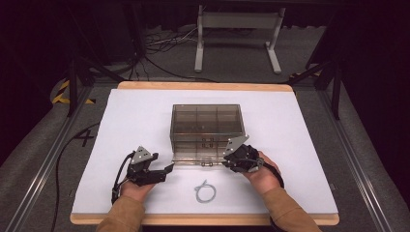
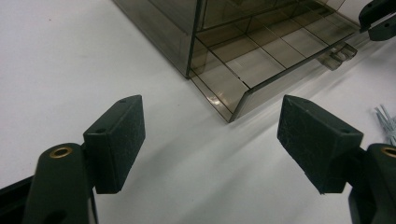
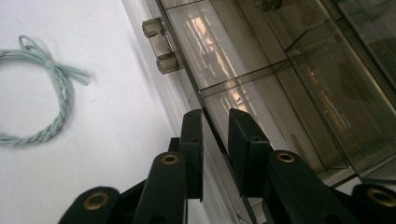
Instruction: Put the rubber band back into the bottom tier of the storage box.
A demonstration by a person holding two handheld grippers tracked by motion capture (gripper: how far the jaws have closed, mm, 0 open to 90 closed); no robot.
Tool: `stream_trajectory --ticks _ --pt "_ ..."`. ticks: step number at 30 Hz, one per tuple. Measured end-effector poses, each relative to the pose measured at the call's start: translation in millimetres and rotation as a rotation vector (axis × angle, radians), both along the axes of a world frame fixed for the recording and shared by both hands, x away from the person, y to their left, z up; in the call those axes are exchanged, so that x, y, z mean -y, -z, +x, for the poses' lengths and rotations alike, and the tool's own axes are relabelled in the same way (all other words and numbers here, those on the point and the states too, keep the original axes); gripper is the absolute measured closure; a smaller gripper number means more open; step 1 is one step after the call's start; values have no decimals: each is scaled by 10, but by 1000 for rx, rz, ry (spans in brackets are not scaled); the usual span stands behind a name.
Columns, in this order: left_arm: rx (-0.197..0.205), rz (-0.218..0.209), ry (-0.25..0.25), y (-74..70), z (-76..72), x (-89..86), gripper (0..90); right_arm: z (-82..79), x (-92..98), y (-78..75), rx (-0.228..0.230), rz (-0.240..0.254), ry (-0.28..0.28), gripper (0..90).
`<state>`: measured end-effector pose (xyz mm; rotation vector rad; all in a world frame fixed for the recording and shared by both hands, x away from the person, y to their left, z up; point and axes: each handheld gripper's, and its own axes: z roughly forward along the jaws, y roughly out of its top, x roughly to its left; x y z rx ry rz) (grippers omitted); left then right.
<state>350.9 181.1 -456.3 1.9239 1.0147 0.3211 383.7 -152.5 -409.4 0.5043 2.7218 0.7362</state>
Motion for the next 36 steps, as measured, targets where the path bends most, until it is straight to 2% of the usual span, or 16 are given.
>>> stream_trajectory --ticks 18,22,25,28,36 --pt "4 -13 -9 -4 -5 -17 233 -130 -2 -48 -29 -53 -37 784" --pt "17 -24 -17 -13 -14 -35 232 -145 -3 -57 -30 -61 -48 790" --pt "36 -61 -32 -24 -28 -72 239 -165 -8 -57 -42 -72 -45 792" --pt "39 -80 -48 -28 -30 -97 242 -173 -6 -57 -39 -75 -55 792" --pt "43 -73 -67 -32 -33 -108 243 -225 -5 -63 -43 -81 -59 795"
